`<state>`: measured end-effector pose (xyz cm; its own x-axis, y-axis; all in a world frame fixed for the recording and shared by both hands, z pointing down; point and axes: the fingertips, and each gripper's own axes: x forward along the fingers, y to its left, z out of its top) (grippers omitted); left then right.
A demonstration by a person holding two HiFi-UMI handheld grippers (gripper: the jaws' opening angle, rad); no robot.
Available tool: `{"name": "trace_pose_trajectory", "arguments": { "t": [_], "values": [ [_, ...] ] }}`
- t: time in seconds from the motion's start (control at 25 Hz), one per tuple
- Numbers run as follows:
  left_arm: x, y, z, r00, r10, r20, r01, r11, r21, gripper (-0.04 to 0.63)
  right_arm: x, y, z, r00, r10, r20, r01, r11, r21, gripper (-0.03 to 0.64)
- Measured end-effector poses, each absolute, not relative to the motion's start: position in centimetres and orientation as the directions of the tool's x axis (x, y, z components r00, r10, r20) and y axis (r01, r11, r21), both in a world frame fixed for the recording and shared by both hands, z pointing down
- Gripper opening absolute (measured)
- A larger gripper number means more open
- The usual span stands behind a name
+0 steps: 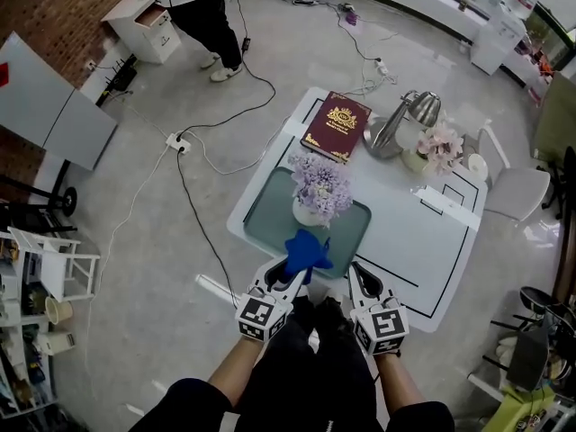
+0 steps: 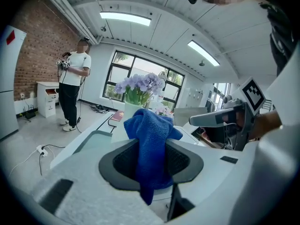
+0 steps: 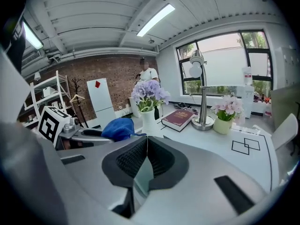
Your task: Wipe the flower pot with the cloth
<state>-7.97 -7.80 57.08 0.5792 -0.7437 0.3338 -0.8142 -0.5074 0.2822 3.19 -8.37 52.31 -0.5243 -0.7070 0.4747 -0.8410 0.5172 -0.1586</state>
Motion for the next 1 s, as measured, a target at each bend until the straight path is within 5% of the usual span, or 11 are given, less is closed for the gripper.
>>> {"name": "trace_pose_trajectory", "arguments": {
  "t": [0.56,0.76,1.0],
  "values": [
    [-14.4,-14.0,59.9,0.392,-0.871,0.298,-0.897,-0.290,0.333,0.138,5.2,-8.5,56.4,-0.514,-0.675,0.530,-0.850,0.485,-0.207,0.009],
    [-14.6,-18.1,58.4,0.386,-0.889,0.244,-0.901,-0.307,0.306,0.138,5.8,-8.6,56.2,-0.504,-0.676,0.538,-0.854,0.484,-0.191,0.009],
    [-13.1,-20.1,62.4,0.427,-0.842,0.330,-0.901,-0.363,0.238,0.138,5.7,-8.2,56.3,-0.496,-0.680,0.541,-0.860,0.471,-0.197,0.009]
  ]
}}
